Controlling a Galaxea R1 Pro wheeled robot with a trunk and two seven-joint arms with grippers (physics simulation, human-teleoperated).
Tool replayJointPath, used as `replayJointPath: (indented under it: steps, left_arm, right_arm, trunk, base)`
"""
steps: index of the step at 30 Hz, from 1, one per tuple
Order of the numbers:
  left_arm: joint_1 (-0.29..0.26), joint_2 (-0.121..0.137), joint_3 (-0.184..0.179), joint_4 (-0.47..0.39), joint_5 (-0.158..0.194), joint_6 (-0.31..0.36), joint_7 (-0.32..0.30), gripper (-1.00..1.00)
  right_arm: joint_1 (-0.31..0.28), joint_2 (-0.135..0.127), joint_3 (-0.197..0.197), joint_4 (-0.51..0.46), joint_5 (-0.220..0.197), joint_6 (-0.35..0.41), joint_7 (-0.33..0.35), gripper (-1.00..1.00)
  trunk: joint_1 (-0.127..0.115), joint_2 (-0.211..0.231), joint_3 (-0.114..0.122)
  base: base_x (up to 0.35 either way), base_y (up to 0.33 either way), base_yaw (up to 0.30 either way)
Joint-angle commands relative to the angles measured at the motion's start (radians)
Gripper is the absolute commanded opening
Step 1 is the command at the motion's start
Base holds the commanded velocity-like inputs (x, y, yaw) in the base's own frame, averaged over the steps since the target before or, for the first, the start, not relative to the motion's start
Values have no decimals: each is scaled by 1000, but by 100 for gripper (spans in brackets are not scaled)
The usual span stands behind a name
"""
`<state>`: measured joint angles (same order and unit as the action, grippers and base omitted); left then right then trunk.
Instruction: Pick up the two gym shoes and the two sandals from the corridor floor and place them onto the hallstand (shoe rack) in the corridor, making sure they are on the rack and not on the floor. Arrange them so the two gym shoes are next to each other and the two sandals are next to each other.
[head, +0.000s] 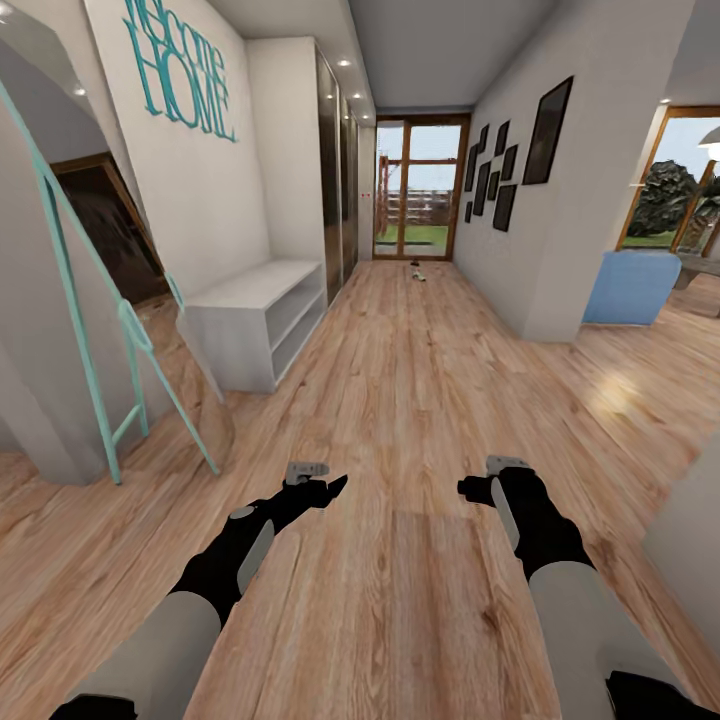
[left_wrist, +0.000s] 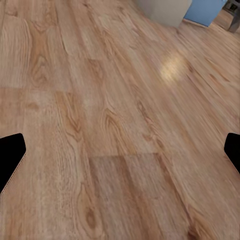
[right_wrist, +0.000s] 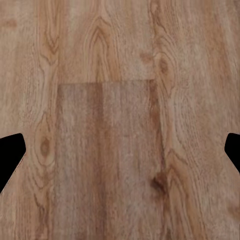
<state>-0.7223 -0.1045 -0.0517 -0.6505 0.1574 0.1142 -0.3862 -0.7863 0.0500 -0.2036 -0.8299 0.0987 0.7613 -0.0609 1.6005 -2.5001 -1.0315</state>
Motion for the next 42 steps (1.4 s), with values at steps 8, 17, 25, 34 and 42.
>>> replayJointPath:
  steps: [8, 17, 25, 34, 42]
  left_arm:
    - [0, 0, 0, -1, 11, 10, -2, 100]
    - [0, 0, 0, -1, 11, 10, -2, 100]
    - [0, 0, 0, -1, 11, 10, -2, 100]
    - [0, 0, 0, -1, 11, 10, -2, 100]
    - [0, 0, 0, -1, 11, 10, -2, 100]
  right_arm:
    - [-1, 1, -3, 0, 10, 5, 5, 100]
    - [-1, 1, -3, -2, 10, 5, 4, 100]
    - [-1, 2, -3, -2, 10, 5, 4, 100]
    - [-1, 2, -2, 0, 11, 5, 4, 100]
    - [-1, 2, -2, 0, 12, 4, 4, 100]
  trunk:
    - [0, 0, -1]
    - [0, 0, -1]
    - [0, 0, -1]
    - [0, 0, -1]
    - [0, 0, -1]
  base:
    - [347, 0, -39]
    - [347, 0, -141]
    - [347, 0, -7]
    - [347, 0, -1]
    - [347, 0, 0]
